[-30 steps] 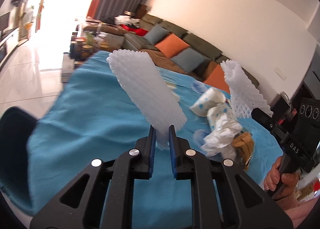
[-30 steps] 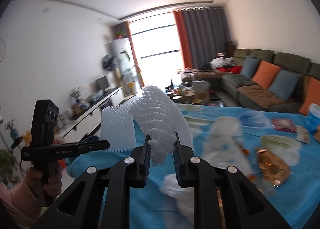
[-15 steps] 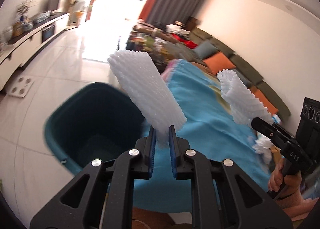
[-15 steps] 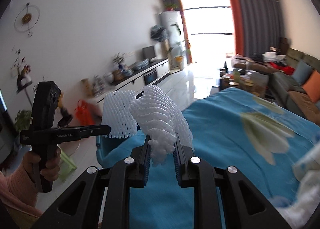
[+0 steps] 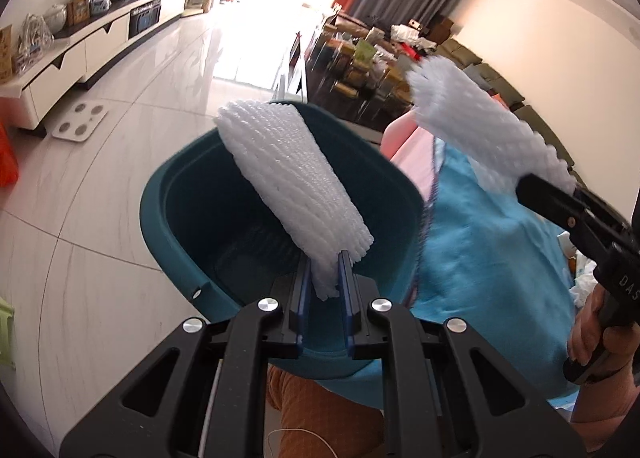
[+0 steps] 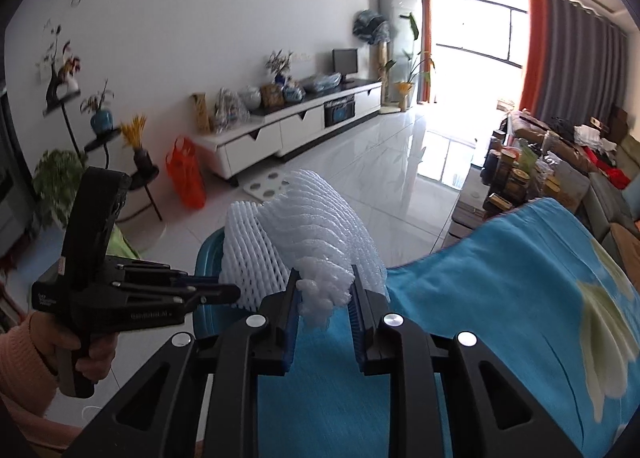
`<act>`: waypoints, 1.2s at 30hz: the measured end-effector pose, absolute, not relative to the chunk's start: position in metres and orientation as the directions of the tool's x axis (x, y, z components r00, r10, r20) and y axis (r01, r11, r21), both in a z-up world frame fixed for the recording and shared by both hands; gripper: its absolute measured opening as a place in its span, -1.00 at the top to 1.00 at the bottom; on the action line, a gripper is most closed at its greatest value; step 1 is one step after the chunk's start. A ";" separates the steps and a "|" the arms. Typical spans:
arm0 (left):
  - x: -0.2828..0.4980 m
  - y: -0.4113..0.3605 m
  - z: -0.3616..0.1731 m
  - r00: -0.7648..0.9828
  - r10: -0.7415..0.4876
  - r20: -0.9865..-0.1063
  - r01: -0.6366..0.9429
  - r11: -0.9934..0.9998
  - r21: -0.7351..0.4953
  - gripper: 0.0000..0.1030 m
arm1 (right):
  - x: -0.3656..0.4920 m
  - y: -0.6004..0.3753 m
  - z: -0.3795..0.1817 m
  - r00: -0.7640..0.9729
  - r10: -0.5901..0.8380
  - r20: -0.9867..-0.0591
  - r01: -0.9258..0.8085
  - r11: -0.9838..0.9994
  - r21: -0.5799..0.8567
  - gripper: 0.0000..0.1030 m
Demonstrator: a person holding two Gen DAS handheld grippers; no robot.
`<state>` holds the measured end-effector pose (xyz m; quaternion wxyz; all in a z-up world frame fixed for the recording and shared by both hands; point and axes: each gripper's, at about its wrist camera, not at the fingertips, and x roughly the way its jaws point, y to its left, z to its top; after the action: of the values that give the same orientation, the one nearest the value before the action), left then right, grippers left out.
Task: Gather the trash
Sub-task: 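Carry both foam nets over the teal bin and open both grippers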
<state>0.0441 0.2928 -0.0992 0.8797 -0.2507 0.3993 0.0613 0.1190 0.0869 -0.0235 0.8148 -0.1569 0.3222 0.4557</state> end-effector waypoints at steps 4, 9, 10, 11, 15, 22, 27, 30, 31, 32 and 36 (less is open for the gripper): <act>0.056 0.290 -0.113 0.662 -0.096 -0.744 -0.321 0.860 -0.397 0.62 | 0.125 0.107 -0.032 0.356 0.620 -0.700 -0.852 0.523 0.030 0.58; 0.061 0.285 -0.128 0.656 -0.094 -0.749 -0.341 0.848 -0.406 0.41 | 0.133 0.129 -0.041 0.347 0.595 -0.725 -0.849 0.528 0.028 0.43; 0.062 0.286 -0.128 0.659 -0.096 -0.746 -0.345 0.842 -0.414 0.33 | 0.135 0.132 -0.043 0.339 0.594 -0.729 -0.849 0.527 0.035 0.40; 0.061 0.285 -0.134 0.662 -0.096 -0.743 -0.345 0.842 -0.416 0.28 | 0.137 0.134 -0.044 0.330 0.592 -0.735 -0.848 0.528 0.044 0.36; 0.062 0.284 -0.135 0.668 -0.078 -0.740 -0.361 0.836 -0.413 0.25 | 0.140 0.134 -0.042 0.336 0.600 -0.726 -0.841 0.538 0.055 0.05; 0.055 0.281 -0.127 0.692 -0.026 -0.721 -0.375 0.841 -0.390 0.14 | 0.147 0.117 -0.038 0.333 0.634 -0.699 -0.820 0.560 0.117 -0.35; 0.051 0.274 -0.118 0.706 0.001 -0.709 -0.377 0.847 -0.375 0.14 | 0.144 0.105 -0.030 0.334 0.663 -0.670 -0.816 0.559 0.146 -0.35; 0.049 0.267 -0.107 0.724 0.003 -0.689 -0.354 0.859 -0.369 0.11 | 0.138 0.090 -0.023 0.342 0.680 -0.648 -0.812 0.561 0.161 -0.35; 0.048 0.262 -0.101 0.736 0.006 -0.677 -0.339 0.869 -0.360 0.05 | 0.136 0.083 -0.020 0.344 0.686 -0.641 -0.810 0.562 0.167 -0.35; 0.046 0.258 -0.097 0.745 0.005 -0.667 -0.324 0.877 -0.355 0.00 | 0.133 0.075 -0.017 0.351 0.692 -0.631 -0.807 0.566 0.172 -0.35; 0.044 0.230 -0.074 0.792 -0.034 -0.610 -0.215 0.919 -0.330 -0.13 | 0.119 0.033 -0.003 0.387 0.707 -0.592 -0.792 0.584 0.179 -0.35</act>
<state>0.0443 0.2295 -0.0740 0.9262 -0.1953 0.3189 0.0491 0.1194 0.0334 -0.0035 0.8302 -0.0666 0.3205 0.4512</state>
